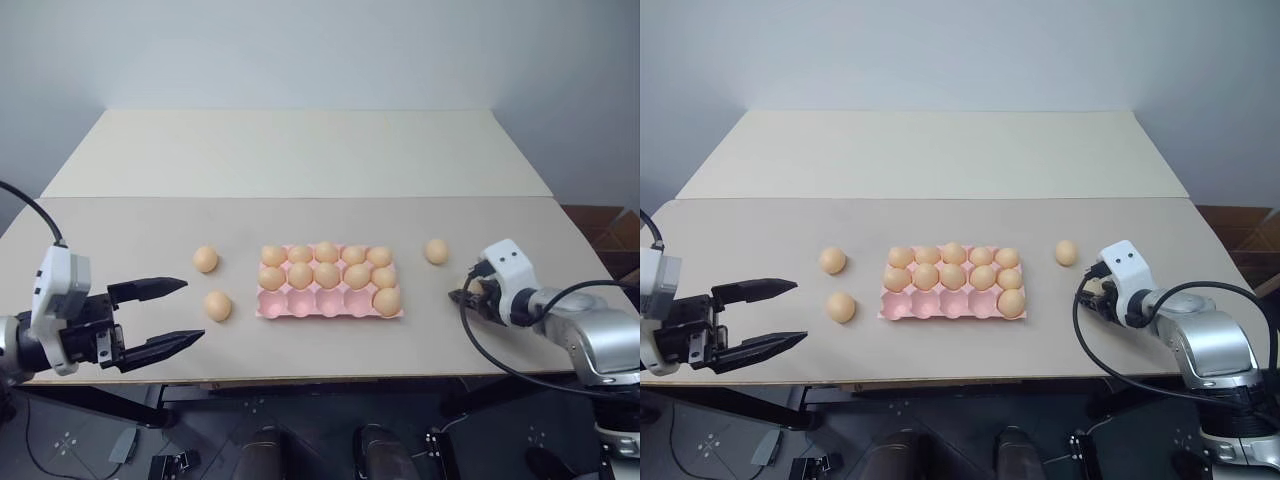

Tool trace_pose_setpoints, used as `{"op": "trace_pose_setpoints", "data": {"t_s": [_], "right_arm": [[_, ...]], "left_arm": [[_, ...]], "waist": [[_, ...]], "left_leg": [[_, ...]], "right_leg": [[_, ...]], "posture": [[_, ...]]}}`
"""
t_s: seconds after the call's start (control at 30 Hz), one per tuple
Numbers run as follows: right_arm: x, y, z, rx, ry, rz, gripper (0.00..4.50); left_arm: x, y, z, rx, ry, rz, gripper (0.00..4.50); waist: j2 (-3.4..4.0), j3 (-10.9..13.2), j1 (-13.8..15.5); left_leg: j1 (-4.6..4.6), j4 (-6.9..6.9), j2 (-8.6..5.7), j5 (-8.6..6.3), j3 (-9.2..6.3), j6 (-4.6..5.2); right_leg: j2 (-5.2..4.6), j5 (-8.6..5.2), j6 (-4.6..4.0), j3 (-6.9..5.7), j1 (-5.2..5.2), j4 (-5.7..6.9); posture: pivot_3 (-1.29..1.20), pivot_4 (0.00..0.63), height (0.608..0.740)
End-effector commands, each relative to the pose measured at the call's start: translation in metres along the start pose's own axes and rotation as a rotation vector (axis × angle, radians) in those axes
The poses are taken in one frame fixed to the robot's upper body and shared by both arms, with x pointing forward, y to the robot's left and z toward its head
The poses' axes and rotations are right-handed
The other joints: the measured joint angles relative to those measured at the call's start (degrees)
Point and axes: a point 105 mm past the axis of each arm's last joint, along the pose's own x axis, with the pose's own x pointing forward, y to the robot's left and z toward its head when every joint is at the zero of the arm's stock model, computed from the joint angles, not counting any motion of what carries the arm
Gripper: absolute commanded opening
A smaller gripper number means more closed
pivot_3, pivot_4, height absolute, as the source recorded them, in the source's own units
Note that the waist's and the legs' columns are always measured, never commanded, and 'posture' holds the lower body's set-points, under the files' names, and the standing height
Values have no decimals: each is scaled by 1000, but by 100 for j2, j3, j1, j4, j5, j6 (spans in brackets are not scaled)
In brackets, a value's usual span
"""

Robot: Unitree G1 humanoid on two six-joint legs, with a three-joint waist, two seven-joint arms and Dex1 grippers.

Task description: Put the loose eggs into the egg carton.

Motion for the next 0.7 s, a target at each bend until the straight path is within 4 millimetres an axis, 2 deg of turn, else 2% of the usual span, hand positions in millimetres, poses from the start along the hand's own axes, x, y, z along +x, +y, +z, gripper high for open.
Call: {"op": "trace_pose_setpoints", "data": {"t_s": [0.03,0.17,0.3,0.43,0.53,0.7], "right_arm": [[-15,18,48,-60,-160,47,1910],[-15,58,72,-104,-239,173,1910],[-9,116,79,-148,-273,361,1910],[-2,137,70,-183,-241,401,1910],[3,144,65,-197,-227,408,1910],[4,144,70,-207,-238,394,3562]], "left_arm": [[-1,-1,7,57,-5,12,4500],[0,0,8,61,-6,13,4500],[0,-1,8,65,-6,15,4500],[0,-2,8,67,-7,21,4500],[0,-1,8,68,-5,26,4500],[-1,0,9,73,-7,42,4500]], "waist": [[0,0,-22],[0,0,-59],[0,0,-55],[0,0,-30],[-2,-1,-28],[-2,-1,-48]], "left_leg": [[0,0,1,0,0,0],[3,-2,9,0,-3,0],[2,-4,13,0,-5,0],[-3,-4,7,0,-5,0],[-3,-2,-3,0,-4,0],[-2,-2,3,0,-3,0]], "right_leg": [[1,0,0,0,0,0],[8,1,1,0,0,2],[12,1,-1,-1,-1,1],[3,2,-2,-4,-3,0],[-7,2,-1,-4,-1,-5],[-1,3,-1,-4,-4,1]], "posture": [[0,150,740],[0,150,740],[0,150,740],[0,150,740],[0,150,740],[0,150,740]]}}
